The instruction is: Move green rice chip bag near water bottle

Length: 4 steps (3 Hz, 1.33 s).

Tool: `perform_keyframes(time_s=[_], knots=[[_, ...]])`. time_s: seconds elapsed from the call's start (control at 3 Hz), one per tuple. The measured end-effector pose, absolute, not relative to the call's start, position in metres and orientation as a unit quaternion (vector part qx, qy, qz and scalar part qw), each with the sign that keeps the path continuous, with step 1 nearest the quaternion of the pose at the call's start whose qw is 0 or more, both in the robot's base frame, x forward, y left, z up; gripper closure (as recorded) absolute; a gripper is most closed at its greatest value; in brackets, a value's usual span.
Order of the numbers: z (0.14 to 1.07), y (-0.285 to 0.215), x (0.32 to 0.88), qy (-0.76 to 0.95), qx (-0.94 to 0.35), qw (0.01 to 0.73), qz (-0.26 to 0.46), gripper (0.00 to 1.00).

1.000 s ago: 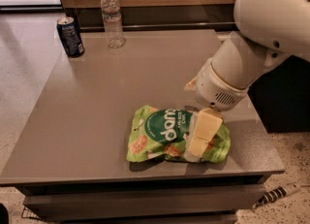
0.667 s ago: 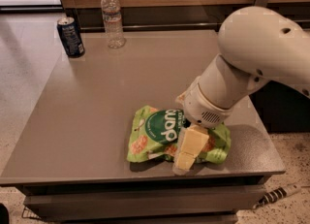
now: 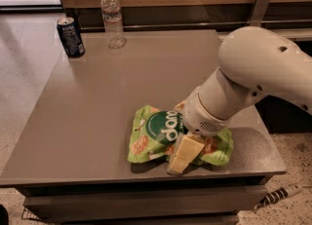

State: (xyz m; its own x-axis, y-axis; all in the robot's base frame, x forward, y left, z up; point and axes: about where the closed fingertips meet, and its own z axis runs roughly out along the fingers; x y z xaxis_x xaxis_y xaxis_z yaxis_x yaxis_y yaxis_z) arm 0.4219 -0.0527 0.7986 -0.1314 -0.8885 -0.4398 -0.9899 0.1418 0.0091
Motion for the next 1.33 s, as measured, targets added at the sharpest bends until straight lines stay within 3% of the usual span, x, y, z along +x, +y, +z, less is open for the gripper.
perform_keyframes(time_s=[0.67,1.0,1.33], knots=[[0.8123,-0.0527,0.4219,0.737,-0.637,0.168,0.151,0.85],[0.8130,-0.0520,0.4214,0.736,-0.638,0.167,0.151,1.00],[0.8130,-0.0520,0.4214,0.736,-0.638,0.167,0.151,1.00]])
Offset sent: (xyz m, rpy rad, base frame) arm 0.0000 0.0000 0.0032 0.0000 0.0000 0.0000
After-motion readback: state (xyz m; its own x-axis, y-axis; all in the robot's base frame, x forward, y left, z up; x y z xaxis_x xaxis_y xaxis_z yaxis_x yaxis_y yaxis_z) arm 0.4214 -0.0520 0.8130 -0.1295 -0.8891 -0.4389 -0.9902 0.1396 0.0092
